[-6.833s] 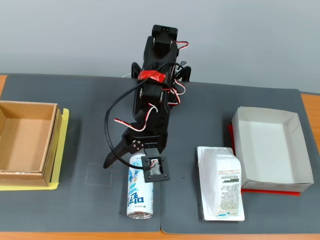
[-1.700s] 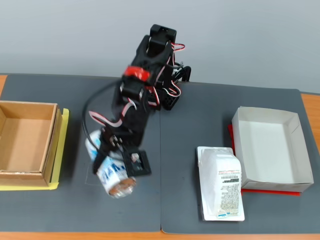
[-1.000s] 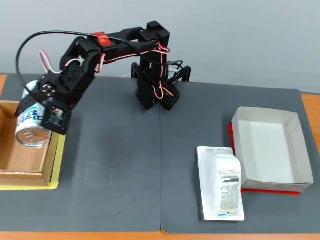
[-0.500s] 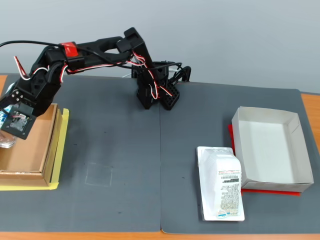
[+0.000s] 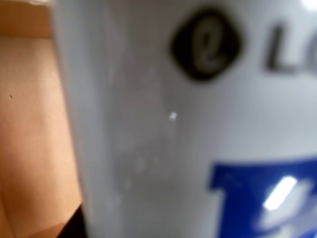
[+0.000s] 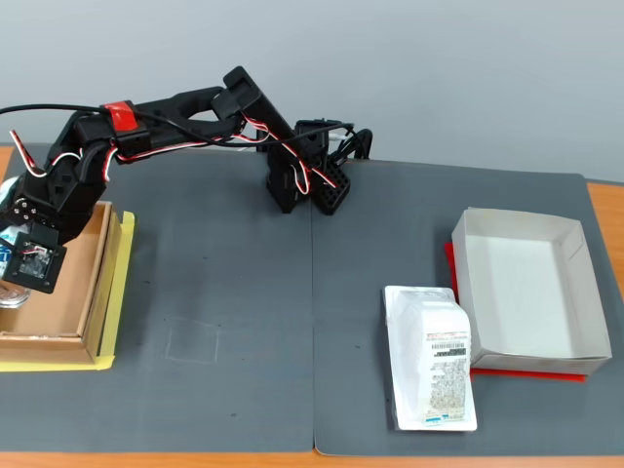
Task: Pick the can and put it in the brown box
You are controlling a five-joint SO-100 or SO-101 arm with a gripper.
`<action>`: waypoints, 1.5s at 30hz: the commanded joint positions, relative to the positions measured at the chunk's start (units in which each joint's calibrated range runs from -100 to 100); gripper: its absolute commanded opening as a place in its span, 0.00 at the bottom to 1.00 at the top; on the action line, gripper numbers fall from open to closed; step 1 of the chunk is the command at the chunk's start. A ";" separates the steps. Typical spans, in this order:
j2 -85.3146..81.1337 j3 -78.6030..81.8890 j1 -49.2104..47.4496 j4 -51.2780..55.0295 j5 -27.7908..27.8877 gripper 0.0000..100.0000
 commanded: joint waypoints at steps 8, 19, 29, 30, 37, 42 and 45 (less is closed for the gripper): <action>-1.26 -3.20 -0.25 0.50 -0.65 0.28; -6.08 1.96 -1.06 0.58 -2.26 0.48; -30.48 26.76 -7.96 0.58 -8.15 0.30; -33.45 28.93 -9.10 0.58 -10.13 0.28; -50.98 42.59 -18.85 0.24 -23.16 0.17; -59.71 51.91 -25.02 -0.02 -26.49 0.11; -65.55 58.79 -28.43 -0.28 -26.49 0.06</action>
